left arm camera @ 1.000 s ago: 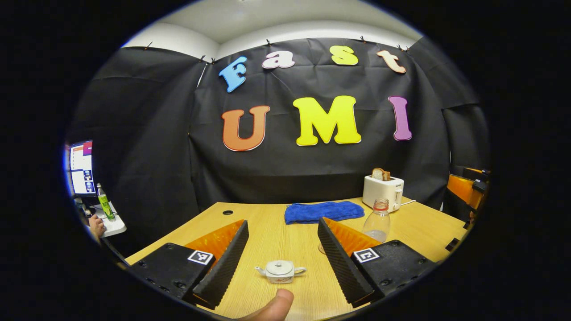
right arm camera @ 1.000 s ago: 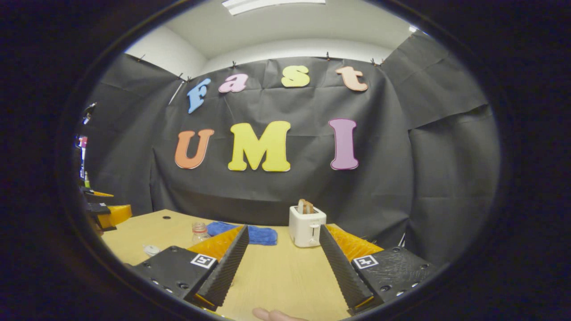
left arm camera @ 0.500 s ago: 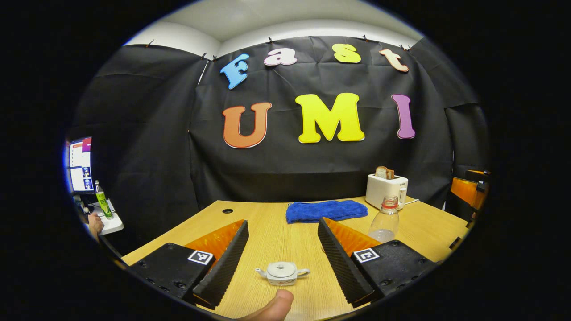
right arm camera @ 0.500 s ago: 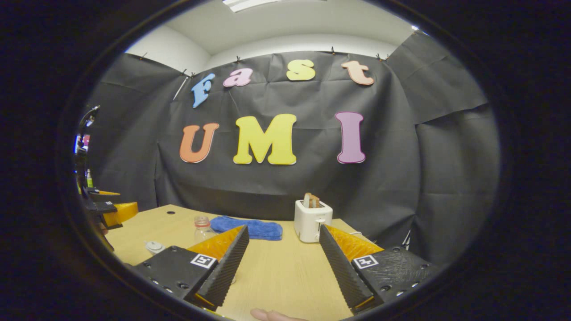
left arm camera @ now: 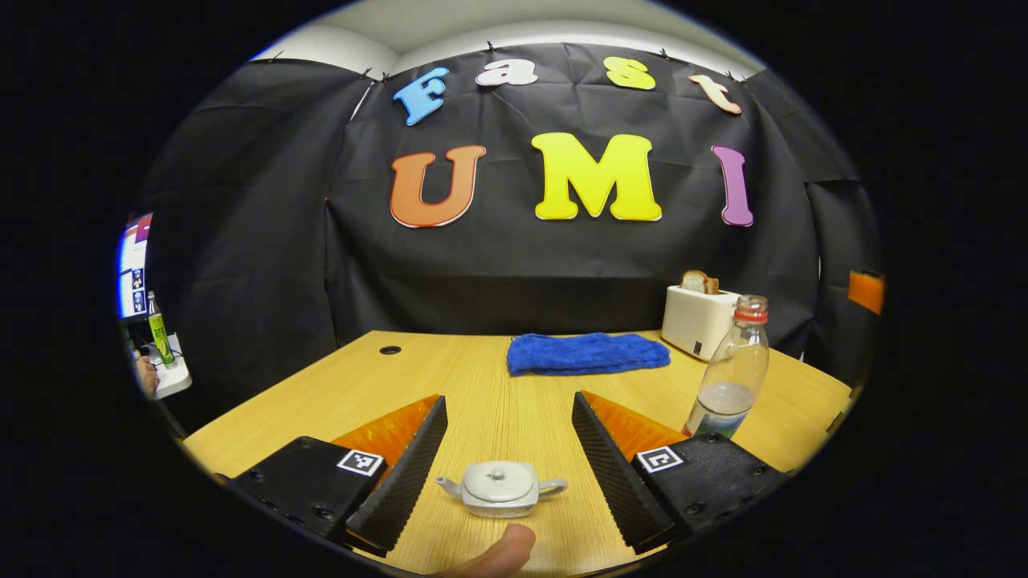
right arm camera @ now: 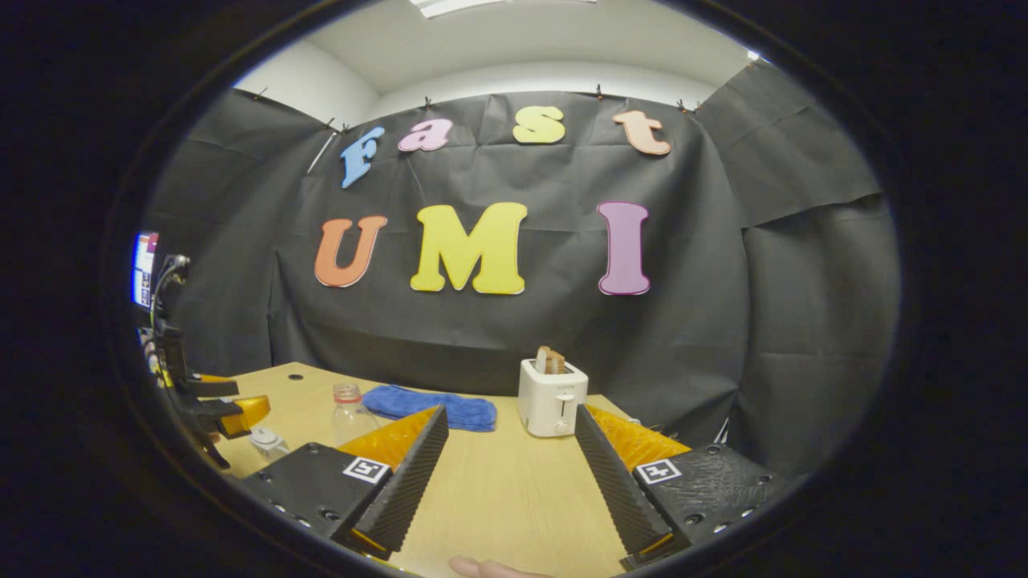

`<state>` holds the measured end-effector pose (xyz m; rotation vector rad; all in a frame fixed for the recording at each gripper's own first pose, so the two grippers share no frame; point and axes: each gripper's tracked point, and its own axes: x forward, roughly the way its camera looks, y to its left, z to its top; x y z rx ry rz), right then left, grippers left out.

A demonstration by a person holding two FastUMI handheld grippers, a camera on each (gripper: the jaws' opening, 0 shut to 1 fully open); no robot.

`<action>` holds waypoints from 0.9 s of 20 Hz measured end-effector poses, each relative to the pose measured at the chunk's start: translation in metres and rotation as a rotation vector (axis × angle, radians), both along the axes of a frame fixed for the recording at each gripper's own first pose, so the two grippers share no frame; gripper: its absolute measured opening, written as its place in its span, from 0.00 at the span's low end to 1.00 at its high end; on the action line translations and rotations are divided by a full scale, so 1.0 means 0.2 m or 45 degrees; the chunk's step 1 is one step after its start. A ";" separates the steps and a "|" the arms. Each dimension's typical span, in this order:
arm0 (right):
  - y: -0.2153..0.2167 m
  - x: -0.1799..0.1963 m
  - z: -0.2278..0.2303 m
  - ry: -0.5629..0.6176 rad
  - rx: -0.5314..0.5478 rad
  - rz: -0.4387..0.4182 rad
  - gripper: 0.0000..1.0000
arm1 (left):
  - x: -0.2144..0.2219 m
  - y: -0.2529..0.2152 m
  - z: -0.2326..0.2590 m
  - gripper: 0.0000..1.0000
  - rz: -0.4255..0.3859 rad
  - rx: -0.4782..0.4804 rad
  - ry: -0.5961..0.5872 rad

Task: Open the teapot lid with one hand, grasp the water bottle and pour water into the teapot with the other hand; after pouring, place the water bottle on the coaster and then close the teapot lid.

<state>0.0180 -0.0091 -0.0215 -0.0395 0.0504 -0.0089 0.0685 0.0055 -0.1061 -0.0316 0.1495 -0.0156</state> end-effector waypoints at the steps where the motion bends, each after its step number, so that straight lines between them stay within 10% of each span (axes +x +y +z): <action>1: -0.01 0.00 -0.01 0.003 0.002 -0.010 0.95 | -0.01 0.00 -0.05 0.99 -0.002 -0.003 0.028; 11: 0.02 0.00 -0.01 -0.001 -0.006 0.001 0.93 | 0.01 0.01 -0.17 0.97 0.018 -0.002 0.078; 18: 0.03 0.03 -0.03 0.019 0.005 -0.011 0.97 | 0.04 0.00 -0.20 0.60 -0.012 -0.041 0.084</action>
